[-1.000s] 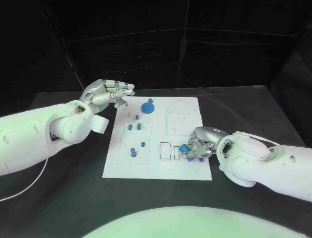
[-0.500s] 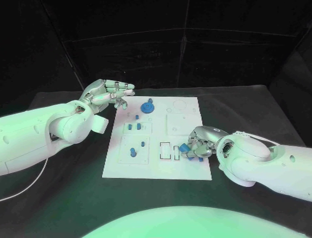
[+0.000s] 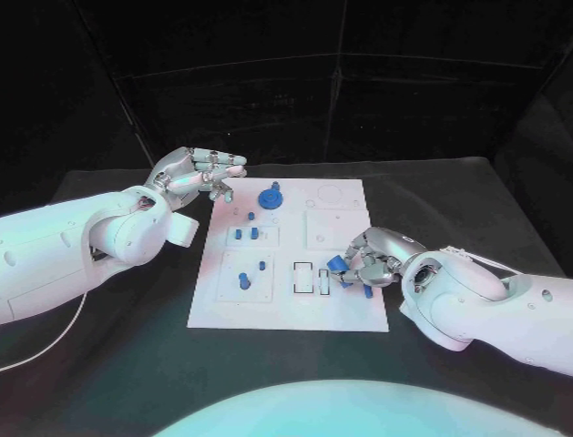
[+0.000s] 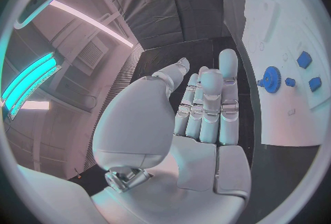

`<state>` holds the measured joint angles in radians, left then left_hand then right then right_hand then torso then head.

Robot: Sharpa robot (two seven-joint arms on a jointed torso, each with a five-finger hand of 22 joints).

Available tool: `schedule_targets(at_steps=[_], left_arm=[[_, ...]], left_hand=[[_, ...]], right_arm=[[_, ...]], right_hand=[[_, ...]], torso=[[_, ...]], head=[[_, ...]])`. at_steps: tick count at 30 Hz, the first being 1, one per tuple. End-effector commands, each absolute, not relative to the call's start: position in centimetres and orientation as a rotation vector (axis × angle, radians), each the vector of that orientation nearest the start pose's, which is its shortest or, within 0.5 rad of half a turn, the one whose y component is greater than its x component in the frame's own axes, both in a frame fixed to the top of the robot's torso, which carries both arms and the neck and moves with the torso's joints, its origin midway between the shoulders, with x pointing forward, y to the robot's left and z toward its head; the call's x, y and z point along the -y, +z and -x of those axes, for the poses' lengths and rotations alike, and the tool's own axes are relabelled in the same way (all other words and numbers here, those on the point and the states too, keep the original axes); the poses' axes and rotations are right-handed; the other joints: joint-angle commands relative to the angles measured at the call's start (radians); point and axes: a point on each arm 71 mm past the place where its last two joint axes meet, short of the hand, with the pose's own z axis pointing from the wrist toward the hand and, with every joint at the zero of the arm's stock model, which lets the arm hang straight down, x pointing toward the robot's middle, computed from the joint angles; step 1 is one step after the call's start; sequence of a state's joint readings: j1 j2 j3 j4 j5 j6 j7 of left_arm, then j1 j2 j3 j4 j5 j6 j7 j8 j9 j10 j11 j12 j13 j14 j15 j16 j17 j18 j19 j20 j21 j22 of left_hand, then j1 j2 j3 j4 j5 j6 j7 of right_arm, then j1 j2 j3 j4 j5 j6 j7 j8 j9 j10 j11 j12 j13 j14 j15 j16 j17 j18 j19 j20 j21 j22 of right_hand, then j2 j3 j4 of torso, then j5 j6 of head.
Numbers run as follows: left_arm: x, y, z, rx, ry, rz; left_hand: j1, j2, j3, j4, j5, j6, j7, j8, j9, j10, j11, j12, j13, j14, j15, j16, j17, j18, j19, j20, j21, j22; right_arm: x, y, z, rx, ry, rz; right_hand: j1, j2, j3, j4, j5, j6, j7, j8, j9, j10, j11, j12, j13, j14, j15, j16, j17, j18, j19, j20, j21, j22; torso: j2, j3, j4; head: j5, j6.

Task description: Assemble the parts on the task board

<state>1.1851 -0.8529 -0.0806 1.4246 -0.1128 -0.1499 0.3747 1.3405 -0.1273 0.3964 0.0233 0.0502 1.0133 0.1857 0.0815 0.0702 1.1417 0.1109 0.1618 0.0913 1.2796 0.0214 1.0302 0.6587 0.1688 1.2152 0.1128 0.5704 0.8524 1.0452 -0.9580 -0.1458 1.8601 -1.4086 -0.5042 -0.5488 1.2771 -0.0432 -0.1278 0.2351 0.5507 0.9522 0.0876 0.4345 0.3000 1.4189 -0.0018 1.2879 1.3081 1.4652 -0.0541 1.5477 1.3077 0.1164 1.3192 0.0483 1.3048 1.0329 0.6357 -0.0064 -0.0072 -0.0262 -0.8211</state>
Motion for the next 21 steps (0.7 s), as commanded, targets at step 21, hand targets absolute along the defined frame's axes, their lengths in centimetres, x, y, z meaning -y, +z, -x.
schedule_targets(at_steps=[21], left_arm=[[-23.2, -20.4, -49.3, -1.561, -1.554, 1.008]], left_hand=[[0.002, 0.009, -0.005, -0.002, -0.003, -0.006, 0.002, 0.000, -0.001, -0.009, -0.001, 0.005, 0.001, -0.009, 0.001, -0.006, -0.001, 0.013, -0.001, 0.008, -0.006, -0.001]], right_arm=[[14.5, -26.6, -37.7, -2.024, 0.665, -0.313]], right_hand=[[-0.057, 0.023, -0.030, 0.051, -0.014, 0.030, -0.012, -0.002, 0.000, 0.015, 0.001, 0.009, 0.031, 0.098, -0.011, 0.007, 0.224, -0.016, 0.005, -0.002, 0.005, 0.004]], torso=[[0.002, 0.0000, 0.0019]], head=[[0.004, -0.004]])
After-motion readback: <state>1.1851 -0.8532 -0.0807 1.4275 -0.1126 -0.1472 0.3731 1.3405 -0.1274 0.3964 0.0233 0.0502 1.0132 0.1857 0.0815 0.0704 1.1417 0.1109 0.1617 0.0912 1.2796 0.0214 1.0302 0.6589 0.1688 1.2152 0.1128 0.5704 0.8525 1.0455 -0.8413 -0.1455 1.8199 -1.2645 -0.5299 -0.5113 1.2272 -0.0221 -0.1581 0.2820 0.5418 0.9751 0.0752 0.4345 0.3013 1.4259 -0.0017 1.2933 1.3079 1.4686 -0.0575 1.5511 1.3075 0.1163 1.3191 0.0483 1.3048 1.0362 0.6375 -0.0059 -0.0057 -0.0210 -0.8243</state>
